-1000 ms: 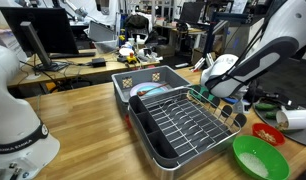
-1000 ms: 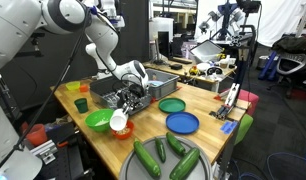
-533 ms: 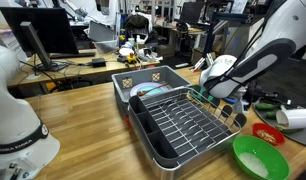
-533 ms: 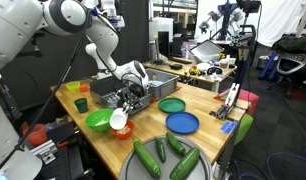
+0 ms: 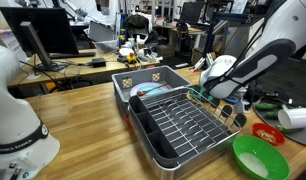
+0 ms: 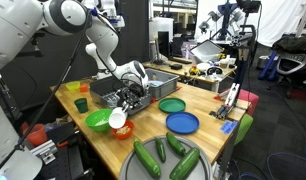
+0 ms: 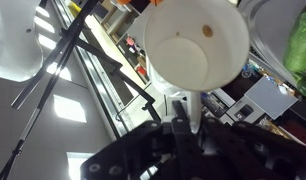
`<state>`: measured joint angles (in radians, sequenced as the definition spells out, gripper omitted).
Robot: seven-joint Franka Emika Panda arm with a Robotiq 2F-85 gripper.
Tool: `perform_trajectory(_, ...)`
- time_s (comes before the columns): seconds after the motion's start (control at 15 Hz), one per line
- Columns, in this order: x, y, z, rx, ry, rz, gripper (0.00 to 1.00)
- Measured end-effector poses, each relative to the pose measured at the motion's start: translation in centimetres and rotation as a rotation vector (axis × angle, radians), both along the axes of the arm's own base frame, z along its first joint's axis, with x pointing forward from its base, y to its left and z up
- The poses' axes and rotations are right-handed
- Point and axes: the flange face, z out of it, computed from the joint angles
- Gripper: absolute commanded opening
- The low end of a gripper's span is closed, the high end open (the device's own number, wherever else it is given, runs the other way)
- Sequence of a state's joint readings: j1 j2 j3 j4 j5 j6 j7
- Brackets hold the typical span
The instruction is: Pour the contents in the white mug into the orange bowl
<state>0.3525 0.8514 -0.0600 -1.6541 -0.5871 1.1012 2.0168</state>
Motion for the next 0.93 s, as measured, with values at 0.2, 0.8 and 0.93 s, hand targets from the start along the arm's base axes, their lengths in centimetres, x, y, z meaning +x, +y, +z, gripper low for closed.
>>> perform_trajectory(0.2,0.0,-0.01,0.06,-0.006,0.004,0.006,0.02)
perform_trajectory(0.8,0.1,-0.09,0.32,-0.029,0.013,0.028,0.02)
perform_trajectory(0.93,0.07,0.04,0.32,-0.029,0.014,0.03,0.02)
